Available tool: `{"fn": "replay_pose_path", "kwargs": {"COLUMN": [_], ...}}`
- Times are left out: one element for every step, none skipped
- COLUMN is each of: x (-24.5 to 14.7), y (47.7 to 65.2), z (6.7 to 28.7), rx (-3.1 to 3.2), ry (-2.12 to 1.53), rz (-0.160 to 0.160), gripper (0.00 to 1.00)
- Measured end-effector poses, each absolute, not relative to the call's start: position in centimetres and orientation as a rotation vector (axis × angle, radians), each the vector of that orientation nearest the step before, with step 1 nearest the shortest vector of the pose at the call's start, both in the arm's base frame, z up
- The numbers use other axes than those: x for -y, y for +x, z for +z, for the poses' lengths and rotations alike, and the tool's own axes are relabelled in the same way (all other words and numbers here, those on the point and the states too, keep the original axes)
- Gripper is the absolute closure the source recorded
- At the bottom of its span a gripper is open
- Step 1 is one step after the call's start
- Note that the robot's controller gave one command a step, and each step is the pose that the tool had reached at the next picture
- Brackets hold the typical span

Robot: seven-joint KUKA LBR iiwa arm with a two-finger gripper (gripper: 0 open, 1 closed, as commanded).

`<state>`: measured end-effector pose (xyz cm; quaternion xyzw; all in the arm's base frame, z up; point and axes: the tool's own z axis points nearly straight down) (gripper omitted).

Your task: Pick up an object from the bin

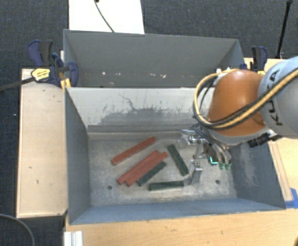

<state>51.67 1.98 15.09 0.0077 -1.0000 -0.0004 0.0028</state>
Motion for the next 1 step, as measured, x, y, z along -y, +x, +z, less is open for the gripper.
{"fn": "replay_pose_path", "kwargs": {"x": [-3.00], "y": [56.49], "z": [6.66], "rx": [3.142], "ry": [0.064], "rz": [-0.001], "gripper": [0.00]}}
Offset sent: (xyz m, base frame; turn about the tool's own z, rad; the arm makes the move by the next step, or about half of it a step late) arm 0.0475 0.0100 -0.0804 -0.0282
